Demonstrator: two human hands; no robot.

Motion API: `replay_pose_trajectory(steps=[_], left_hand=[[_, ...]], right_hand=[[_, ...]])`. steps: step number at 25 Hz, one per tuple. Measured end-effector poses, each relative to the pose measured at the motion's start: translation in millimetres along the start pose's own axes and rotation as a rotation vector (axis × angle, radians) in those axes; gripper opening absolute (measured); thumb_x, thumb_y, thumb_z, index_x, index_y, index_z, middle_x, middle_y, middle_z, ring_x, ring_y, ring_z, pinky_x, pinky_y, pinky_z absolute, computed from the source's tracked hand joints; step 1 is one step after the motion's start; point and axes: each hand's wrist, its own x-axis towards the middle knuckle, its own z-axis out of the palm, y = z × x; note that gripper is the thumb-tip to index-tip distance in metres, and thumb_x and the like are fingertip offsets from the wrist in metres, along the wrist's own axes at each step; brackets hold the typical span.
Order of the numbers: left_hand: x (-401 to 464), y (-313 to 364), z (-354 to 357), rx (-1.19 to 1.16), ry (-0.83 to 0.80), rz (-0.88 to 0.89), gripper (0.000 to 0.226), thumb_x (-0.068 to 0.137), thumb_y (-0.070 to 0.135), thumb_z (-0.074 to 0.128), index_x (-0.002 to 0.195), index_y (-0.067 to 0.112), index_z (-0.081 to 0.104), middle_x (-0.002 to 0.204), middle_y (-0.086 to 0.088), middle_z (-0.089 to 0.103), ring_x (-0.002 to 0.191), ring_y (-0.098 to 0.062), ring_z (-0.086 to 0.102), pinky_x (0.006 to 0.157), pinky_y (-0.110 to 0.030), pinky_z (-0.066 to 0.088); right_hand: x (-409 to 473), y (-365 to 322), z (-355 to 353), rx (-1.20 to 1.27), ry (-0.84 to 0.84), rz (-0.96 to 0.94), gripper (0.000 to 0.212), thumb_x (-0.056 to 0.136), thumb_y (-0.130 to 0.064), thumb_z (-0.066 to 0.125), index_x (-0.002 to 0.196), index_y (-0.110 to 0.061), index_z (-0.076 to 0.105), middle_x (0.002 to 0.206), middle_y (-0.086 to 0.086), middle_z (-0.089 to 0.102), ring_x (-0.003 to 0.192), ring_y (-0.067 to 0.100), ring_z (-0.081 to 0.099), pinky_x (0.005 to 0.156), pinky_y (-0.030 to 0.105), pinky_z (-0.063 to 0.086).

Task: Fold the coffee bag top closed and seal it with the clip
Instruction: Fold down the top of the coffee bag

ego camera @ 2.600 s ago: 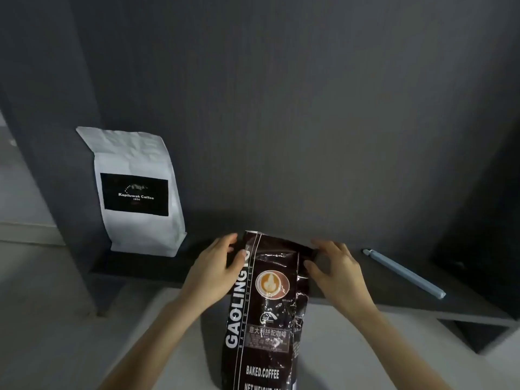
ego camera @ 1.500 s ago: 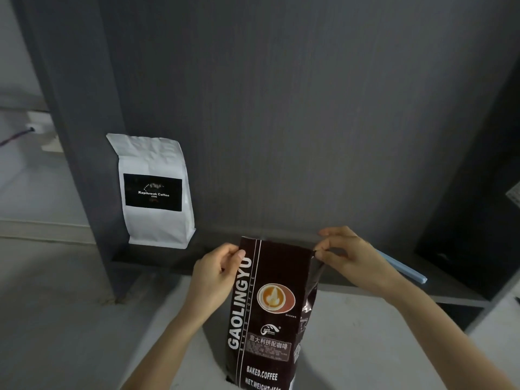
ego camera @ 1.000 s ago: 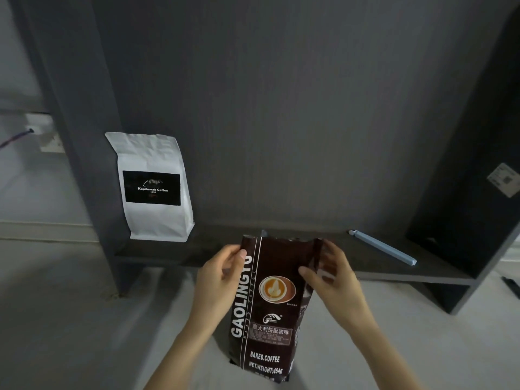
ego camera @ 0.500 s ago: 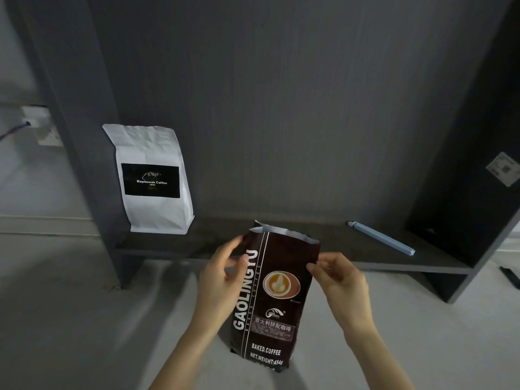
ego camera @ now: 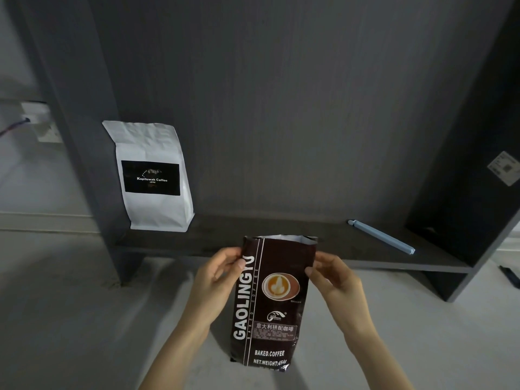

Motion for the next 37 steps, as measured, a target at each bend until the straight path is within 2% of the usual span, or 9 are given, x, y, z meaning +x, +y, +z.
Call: replay_pose_trajectory(steps=[8,12,15,19,22,24,26,28,37], left_hand=[[-0.6,-10.5,-2.1,0.094,0.046,0.064,0.015,0.080,0.006,0.059,0.082,0.021,0.063,0.080,0.009,0.071,0.083,0.003,0.061,0.071,-0.003,0.044],[-2.9,-14.9,-1.4,0.134,0.083,0.081,0.042,0.072,-0.016,0.054,0.066,0.025,0.061,0.093,0.008,0.065,0.093,-0.004,0.058,0.073,-0.011,0.045],[-5.0,-18.1,-5.4,0.182,0.081,0.050,0.046,0.075,-0.012,0.053,0.059,0.029,0.064,0.105,0.015,0.056,0.099,0.003,0.052,0.074,-0.007,0.041],[-10.5,-14.9,-6.3,0.095,0.017,-0.014,0.032,0.086,-0.001,0.045,0.071,0.020,0.063,0.095,0.015,0.061,0.080,0.021,0.056,0.066,0.004,0.039],[-12.9,-13.7,-4.0,0.093,-0.028,-0.021,0.024,0.087,0.005,0.045,0.077,0.022,0.059,0.087,0.014,0.062,0.077,0.017,0.057,0.065,0.003,0.039],[-13.9,-15.7,-3.6,0.042,-0.068,-0.030,0.020,0.086,0.005,0.049,0.085,0.023,0.057,0.093,0.012,0.062,0.084,0.010,0.060,0.068,0.002,0.041],[-15.1,-21.0,-2.0,-0.005,-0.111,-0.034,0.031,0.084,0.001,0.050,0.102,0.026,0.052,0.105,0.014,0.057,0.090,0.017,0.057,0.072,0.001,0.042],[-14.5,-28.2,-0.6,-0.027,-0.099,-0.052,0.045,0.084,0.000,0.050,0.118,0.029,0.041,0.110,0.019,0.051,0.091,0.025,0.051,0.074,0.003,0.041],[-16.3,-41.4,0.9,0.000,-0.104,-0.114,0.041,0.081,-0.004,0.053,0.100,0.032,0.049,0.100,0.023,0.054,0.083,0.024,0.054,0.072,0.003,0.040]], right_hand=[[-1.4,12.3,0.6,-0.044,0.013,-0.045,0.026,0.079,0.002,0.059,0.074,-0.024,0.061,0.077,-0.001,0.068,0.066,0.000,0.061,0.060,0.008,0.048],[-3.7,16.4,1.5,-0.019,0.017,-0.049,0.032,0.080,0.008,0.054,0.065,-0.019,0.061,0.082,-0.003,0.069,0.072,-0.002,0.065,0.065,0.008,0.051],[-5.3,19.8,3.0,-0.048,0.010,-0.036,0.036,0.083,0.007,0.049,0.065,-0.021,0.059,0.091,-0.006,0.066,0.075,-0.005,0.065,0.063,0.009,0.051],[-10.7,16.2,5.8,-0.012,0.015,-0.020,0.031,0.088,0.000,0.045,0.071,-0.019,0.063,0.080,-0.007,0.067,0.068,-0.009,0.060,0.062,0.005,0.047],[-12.8,14.8,6.4,0.026,-0.034,0.009,0.017,0.086,-0.007,0.051,0.076,-0.018,0.060,0.077,-0.004,0.064,0.073,-0.001,0.060,0.063,0.007,0.047],[-14.1,22.1,7.7,0.018,-0.083,0.043,0.017,0.082,-0.005,0.057,0.082,-0.023,0.055,0.086,-0.004,0.064,0.091,0.011,0.060,0.074,0.017,0.051],[-15.8,30.4,8.9,-0.001,-0.088,0.064,0.027,0.080,-0.004,0.061,0.092,-0.026,0.051,0.098,-0.001,0.063,0.104,0.018,0.057,0.088,0.037,0.050],[-16.4,35.6,9.9,-0.007,-0.059,0.084,0.039,0.079,-0.005,0.063,0.104,-0.030,0.047,0.103,0.002,0.062,0.107,0.019,0.056,0.091,0.044,0.048],[-19.1,48.1,14.1,-0.133,0.051,0.070,0.013,0.081,-0.010,0.061,0.090,-0.018,0.059,0.087,0.006,0.068,0.080,0.009,0.064,0.063,0.012,0.052]])
